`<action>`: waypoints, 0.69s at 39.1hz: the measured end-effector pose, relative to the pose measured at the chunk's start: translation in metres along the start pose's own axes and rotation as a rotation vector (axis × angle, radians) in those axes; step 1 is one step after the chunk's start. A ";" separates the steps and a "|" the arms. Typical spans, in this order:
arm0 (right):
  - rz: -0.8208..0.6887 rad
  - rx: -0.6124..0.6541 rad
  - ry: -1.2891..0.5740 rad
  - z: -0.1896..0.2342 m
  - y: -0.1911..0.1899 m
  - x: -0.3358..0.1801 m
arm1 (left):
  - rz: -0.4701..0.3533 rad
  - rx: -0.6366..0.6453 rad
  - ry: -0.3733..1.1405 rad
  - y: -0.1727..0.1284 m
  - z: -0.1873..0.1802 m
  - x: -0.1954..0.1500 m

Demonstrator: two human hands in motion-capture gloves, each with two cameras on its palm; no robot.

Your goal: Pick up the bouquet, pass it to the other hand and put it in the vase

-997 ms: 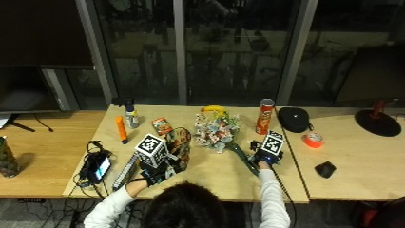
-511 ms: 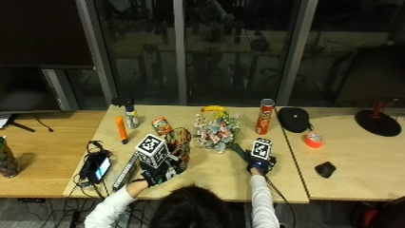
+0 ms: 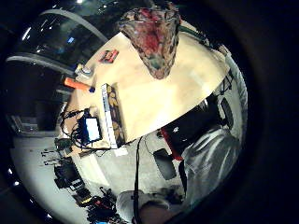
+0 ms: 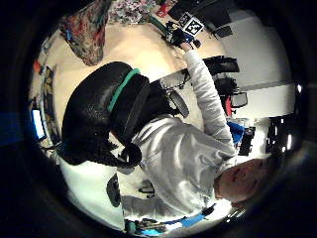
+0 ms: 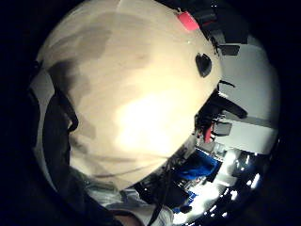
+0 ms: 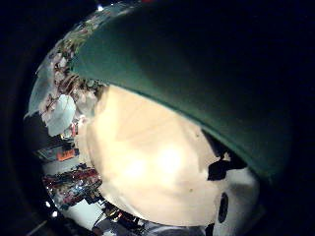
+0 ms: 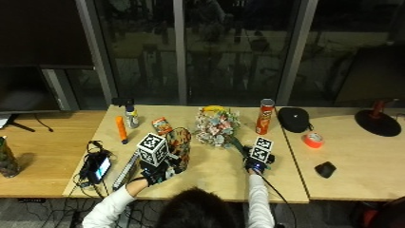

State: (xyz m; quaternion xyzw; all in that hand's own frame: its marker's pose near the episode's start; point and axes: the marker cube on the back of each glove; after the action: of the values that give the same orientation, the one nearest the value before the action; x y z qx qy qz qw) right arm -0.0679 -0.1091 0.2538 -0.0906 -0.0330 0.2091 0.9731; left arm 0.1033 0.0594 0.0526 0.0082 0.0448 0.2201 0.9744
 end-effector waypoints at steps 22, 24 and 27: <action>-0.317 0.314 -1.161 -0.113 0.015 -0.065 | 0.023 0.267 0.437 -0.072 -0.086 0.006; -0.350 0.288 -1.247 -0.121 0.022 -0.073 | 0.011 0.344 0.518 -0.083 -0.095 0.007; -0.417 0.259 -1.363 -0.133 0.034 -0.084 | 0.001 0.475 0.646 -0.104 -0.100 0.007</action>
State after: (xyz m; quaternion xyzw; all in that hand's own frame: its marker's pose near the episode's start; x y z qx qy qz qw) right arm -0.1444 -0.1348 0.1142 0.1842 -0.6240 0.0312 0.7588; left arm 0.1448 -0.0316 -0.0515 0.1635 0.3983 0.1956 0.8811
